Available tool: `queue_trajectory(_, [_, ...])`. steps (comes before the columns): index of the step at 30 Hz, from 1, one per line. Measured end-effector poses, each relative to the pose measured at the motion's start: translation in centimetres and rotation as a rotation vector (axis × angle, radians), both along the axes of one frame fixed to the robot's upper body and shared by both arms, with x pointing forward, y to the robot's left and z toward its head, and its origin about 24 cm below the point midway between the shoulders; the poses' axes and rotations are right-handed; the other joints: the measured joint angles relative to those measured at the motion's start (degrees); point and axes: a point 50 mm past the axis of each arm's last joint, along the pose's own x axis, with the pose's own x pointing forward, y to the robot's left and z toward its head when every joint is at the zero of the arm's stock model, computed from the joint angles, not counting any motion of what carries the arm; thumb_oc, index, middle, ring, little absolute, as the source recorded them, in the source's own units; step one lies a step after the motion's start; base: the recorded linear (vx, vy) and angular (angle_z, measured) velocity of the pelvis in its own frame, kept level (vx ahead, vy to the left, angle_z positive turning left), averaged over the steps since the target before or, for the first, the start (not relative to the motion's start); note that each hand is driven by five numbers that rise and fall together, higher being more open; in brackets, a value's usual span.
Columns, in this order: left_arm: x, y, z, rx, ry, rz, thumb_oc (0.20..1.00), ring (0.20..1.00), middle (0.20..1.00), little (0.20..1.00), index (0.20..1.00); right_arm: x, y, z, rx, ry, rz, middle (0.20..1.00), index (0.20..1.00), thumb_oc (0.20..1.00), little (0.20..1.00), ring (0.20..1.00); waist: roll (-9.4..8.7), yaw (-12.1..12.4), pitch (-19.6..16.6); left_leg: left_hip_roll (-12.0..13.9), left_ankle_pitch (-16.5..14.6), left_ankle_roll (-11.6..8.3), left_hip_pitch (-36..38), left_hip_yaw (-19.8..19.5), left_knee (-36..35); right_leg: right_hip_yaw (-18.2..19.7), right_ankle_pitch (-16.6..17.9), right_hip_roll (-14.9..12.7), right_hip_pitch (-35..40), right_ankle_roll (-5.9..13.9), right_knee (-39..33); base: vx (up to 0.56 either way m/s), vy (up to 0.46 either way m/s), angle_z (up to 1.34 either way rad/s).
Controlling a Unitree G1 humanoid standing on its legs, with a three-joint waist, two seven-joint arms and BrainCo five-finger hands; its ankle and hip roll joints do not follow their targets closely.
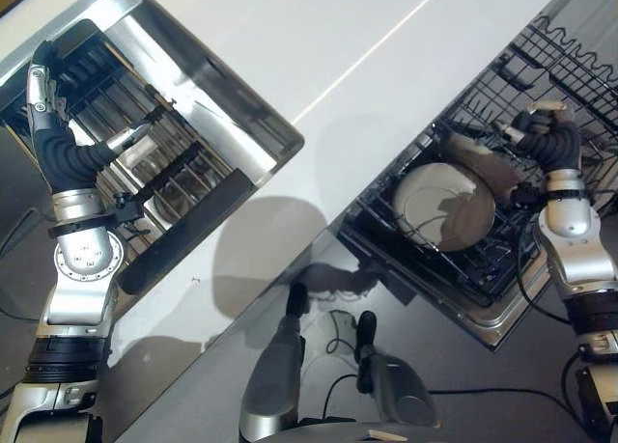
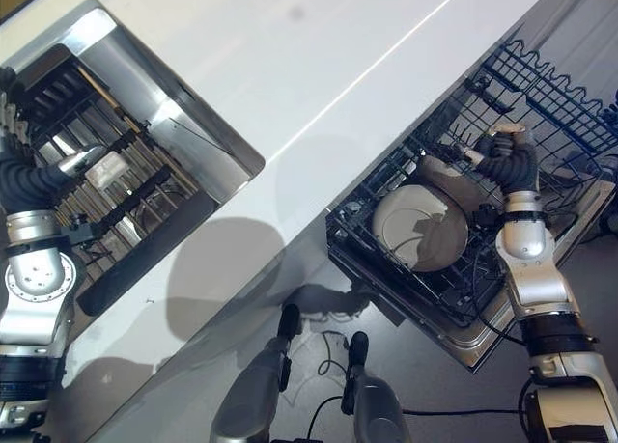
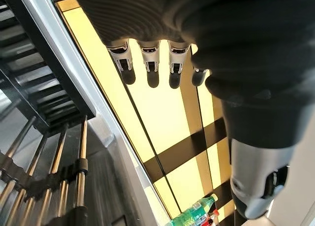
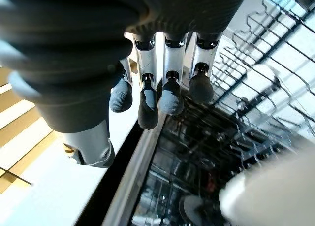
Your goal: Pick up plates and place into dishwasher.
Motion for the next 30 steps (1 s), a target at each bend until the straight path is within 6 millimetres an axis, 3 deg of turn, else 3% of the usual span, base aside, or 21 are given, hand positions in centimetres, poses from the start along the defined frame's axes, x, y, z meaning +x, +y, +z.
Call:
queue_trajectory(17, [0.2, 0.0, 1.3, 0.056, -0.013, -0.009, 1.000, 1.000, 1.000, 1.000, 1.000, 0.9, 0.0, -0.4, -0.026, 0.066, 0.022, 0.200, 0.200, 0.200, 0.200, 0.200, 1.24, -0.22, 3.68, 0.09, 0.68, -0.06, -2.30, 0.18, 0.65, 0.12, -1.07, -0.25, -3.89, -0.08, 4.02, 0.01, -0.001, 0.00])
queue_trajectory(18, [0.2, 0.0, 1.3, 0.056, -0.013, -0.009, 1.000, 1.000, 1.000, 1.000, 1.000, 0.9, -0.1, -0.4, -0.023, 0.063, 0.016, 0.586, 0.586, 0.586, 0.586, 0.586, 1.24, -0.24, 3.68, 0.11, 0.70, -0.04, -2.28, 0.19, 0.65, 0.12, -1.07, -0.26, -3.89, -0.08, 4.05, 0.00, 0.000, 0.00])
queue_trajectory(19, [0.2, 0.0, 1.3, 0.056, -0.013, -0.009, 1.000, 1.000, 1.000, 1.000, 1.000, 0.8, -0.1, -0.4, -0.019, 0.058, 0.007, 0.862, 0.862, 0.862, 0.862, 0.862, 1.24, -0.29, 3.68, 0.10, 0.72, -0.02, -2.25, 0.22, 0.65, 0.13, -1.07, -0.26, -3.90, -0.08, 4.10, 0.00, 0.000, 0.00])
queue_trajectory(20, [0.2, 0.0, 1.3, 0.056, -0.013, -0.010, 1.000, 1.000, 1.000, 1.000, 1.000, 0.8, -0.2, -0.4, -0.013, 0.050, -0.010, 1.000, 1.000, 1.000, 1.000, 1.000, 1.24, -0.33, 3.68, 0.11, 0.73, 0.01, -2.20, 0.27, 0.65, 0.18, -1.08, -0.27, -3.90, -0.08, 4.14, 0.00, 0.000, 0.00])
queue_trajectory(25, [0.2, 0.0, 1.2, 0.049, -0.015, -0.004, 1.000, 1.000, 1.000, 1.000, 1.000, 0.1, -0.8, -1.0, 0.067, -0.020, -0.129, 1.000, 1.000, 1.000, 1.000, 1.000, 1.25, -0.54, 3.69, 0.12, 0.78, 0.06, -2.00, 0.59, 0.64, 0.60, -1.11, -0.57, -4.02, -0.04, 4.43, -0.03, 0.028, -0.02])
queue_trajectory(30, [0.2, 0.0, 0.8, 0.032, -0.008, -0.002, 1.000, 1.000, 1.000, 1.000, 1.000, -1.3, -2.0, -2.8, 0.199, -0.051, -0.272, 1.000, 1.000, 1.000, 1.000, 1.000, 1.26, -0.73, 3.69, -0.13, 1.05, 0.47, -1.25, 1.78, 0.05, 1.61, -1.38, -1.14, -4.41, 0.29, 5.33, -0.04, 0.056, -0.09])
